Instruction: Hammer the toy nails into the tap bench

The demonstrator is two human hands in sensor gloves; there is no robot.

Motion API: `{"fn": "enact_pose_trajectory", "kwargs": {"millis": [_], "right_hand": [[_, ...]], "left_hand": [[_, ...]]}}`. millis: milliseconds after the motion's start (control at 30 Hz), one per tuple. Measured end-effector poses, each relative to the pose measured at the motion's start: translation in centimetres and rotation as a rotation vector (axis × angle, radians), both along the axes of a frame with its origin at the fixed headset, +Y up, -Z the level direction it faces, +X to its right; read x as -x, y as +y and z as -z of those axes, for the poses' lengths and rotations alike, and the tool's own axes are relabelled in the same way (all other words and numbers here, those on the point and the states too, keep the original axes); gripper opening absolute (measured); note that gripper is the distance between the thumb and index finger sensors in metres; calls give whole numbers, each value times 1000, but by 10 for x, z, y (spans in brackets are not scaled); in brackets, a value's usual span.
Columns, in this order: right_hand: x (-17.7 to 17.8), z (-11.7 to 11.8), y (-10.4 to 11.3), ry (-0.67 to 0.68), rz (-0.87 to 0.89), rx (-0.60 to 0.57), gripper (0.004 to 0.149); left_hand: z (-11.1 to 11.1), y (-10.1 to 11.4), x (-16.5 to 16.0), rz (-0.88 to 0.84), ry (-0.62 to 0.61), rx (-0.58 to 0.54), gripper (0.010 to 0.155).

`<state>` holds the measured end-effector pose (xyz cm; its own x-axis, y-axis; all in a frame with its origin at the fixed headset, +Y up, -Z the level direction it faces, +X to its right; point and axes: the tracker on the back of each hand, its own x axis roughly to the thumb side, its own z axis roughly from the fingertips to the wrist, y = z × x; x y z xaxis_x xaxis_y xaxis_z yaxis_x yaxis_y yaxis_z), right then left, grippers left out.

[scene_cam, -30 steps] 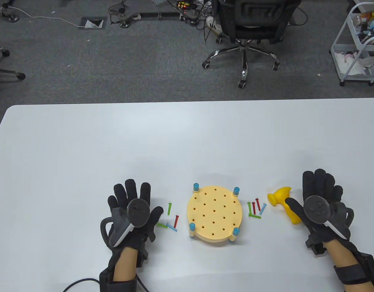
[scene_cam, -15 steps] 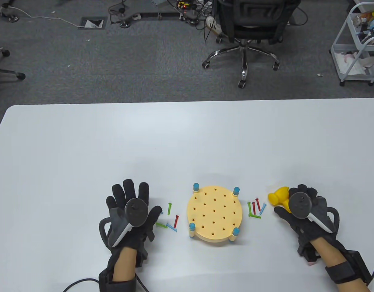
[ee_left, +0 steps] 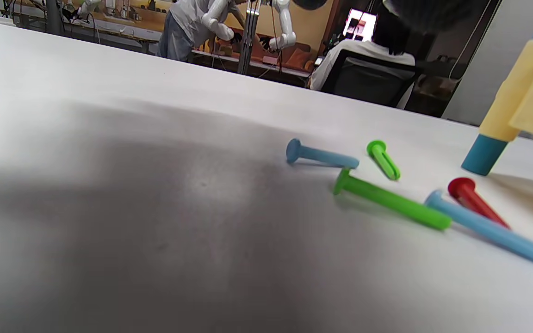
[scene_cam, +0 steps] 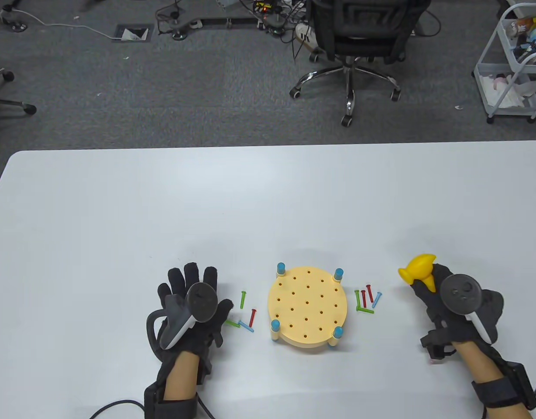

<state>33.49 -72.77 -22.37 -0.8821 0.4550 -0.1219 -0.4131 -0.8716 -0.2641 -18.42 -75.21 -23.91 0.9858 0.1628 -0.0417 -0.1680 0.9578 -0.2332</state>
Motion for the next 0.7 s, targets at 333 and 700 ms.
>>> {"fn": "enact_pose_trajectory", "kwargs": {"millis": [333,700], "right_hand": [[4,-13,14,77,13,-76,60],[8,-11,10,85,7,-46,62]], "left_hand": [[4,-7,-29,265,-121,-20,55],[11,-18,-42,422,-158,-44,47]]}}
